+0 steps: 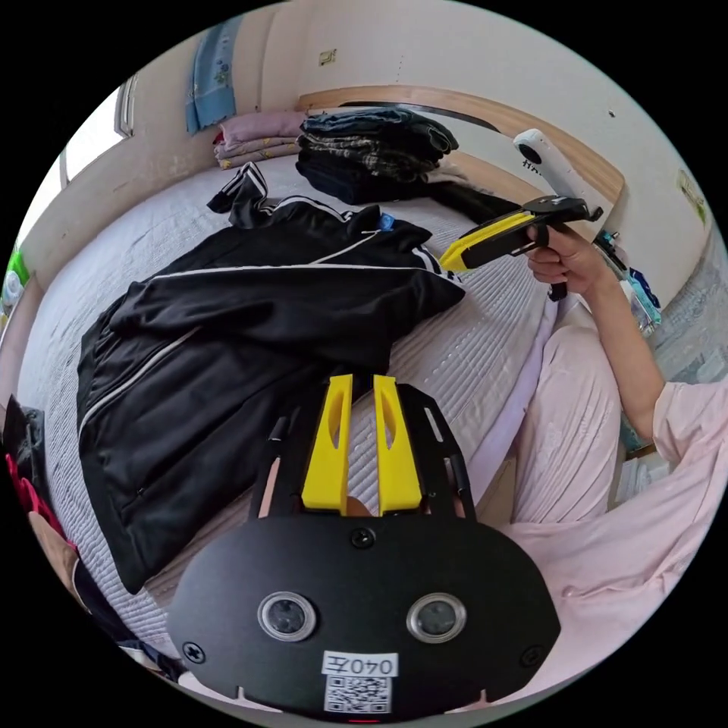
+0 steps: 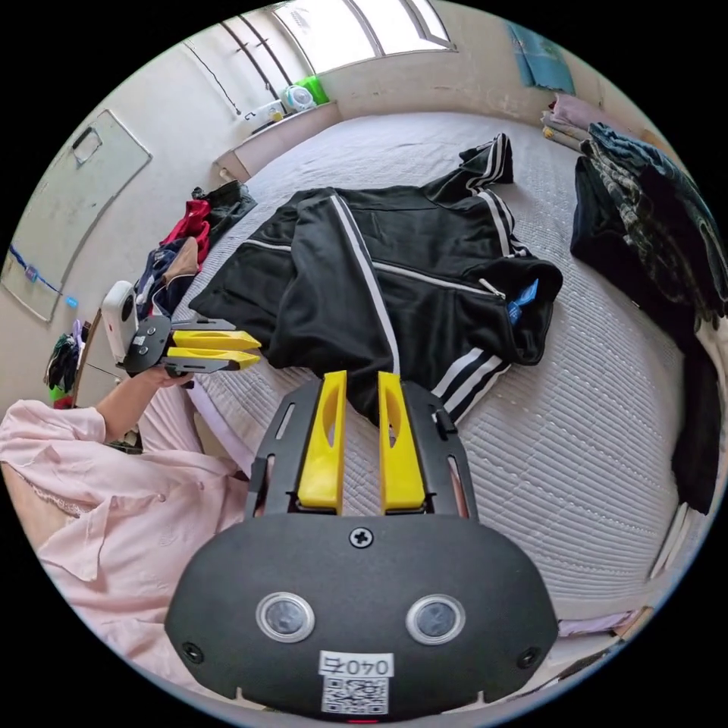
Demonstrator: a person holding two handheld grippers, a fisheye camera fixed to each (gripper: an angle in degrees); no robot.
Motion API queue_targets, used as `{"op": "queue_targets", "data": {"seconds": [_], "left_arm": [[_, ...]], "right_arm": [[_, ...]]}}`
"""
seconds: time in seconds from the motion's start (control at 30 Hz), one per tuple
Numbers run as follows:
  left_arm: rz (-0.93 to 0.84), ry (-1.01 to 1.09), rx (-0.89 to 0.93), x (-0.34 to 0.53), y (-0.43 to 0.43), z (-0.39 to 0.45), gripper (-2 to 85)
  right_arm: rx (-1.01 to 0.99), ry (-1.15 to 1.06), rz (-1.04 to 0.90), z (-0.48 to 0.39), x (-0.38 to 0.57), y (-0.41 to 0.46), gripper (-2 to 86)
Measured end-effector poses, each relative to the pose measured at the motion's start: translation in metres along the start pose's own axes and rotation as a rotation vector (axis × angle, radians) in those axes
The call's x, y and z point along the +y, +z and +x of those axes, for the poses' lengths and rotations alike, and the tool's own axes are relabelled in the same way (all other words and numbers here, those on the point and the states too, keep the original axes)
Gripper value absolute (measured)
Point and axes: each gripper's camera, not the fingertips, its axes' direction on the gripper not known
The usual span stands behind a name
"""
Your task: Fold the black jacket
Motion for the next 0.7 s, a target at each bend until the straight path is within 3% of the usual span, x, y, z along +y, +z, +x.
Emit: {"op": "queue_targets", "data": {"seconds": [0.4, 0.57, 0.7], "left_arm": [[-0.022, -0.070, -0.040, 0.014, 0.039, 0.038, 3.8], [-0.040, -0.065, -0.099, 0.014, 0.050, 0.045, 0.0], [-0.009, 0.000, -0.035, 0.025, 0.035, 0.049, -1.1]], "right_arm": [[-0.001, 0.008, -0.108, 0.020, 0.009, 0.047, 7.2], [0.024, 0.011, -0.119, 0.032, 0.010, 0.062, 1.3], [0.025, -0.039, -0.141, 0.039, 0.013, 0.065, -0.7]]}}
